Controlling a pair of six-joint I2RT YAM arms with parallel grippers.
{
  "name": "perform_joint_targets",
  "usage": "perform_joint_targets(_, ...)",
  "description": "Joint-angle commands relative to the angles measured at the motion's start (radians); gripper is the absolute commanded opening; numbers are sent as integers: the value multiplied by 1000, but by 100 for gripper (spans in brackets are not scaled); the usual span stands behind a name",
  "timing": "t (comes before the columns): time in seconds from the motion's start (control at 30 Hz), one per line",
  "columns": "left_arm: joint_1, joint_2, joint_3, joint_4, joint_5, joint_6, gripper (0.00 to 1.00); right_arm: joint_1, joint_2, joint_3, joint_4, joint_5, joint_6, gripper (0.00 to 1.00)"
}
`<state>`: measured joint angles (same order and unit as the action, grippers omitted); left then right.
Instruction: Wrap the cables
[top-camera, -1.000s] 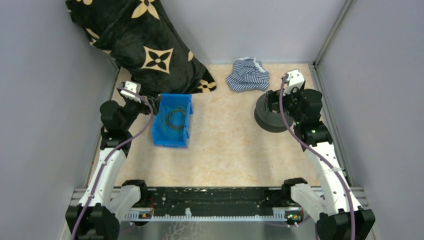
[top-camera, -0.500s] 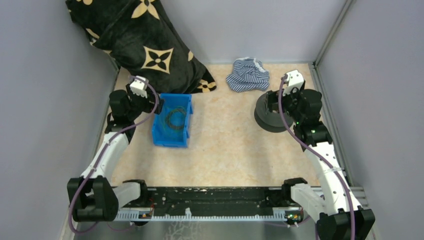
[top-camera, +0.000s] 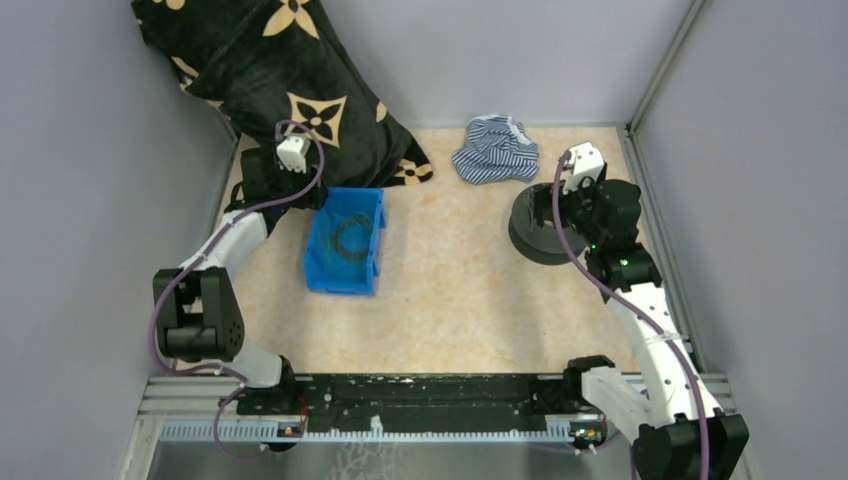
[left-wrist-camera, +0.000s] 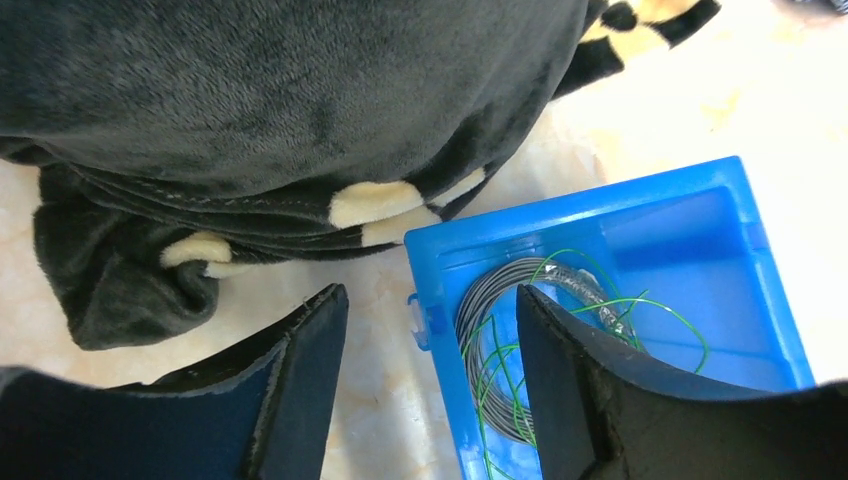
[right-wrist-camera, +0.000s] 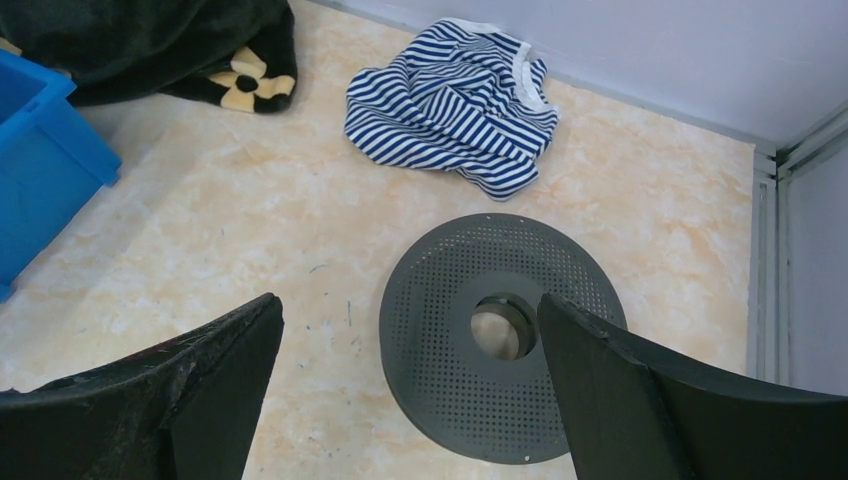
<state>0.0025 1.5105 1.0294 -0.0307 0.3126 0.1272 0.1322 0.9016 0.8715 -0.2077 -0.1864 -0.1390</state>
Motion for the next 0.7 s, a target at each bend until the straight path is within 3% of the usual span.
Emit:
perform_joint_targets(0.0,2,65,66,-80,-12,-22,66,-8,0,3,52,-14,-17,99)
perform_joint_targets(0.33,-8,109,61,-123,-52,-90,49,-8,10,-2,54,-20,-22,99)
perform_joint_targets(0.67,-48,87,20,-119,-74,-222,17,-8,19,-9,60,-23,-25,99)
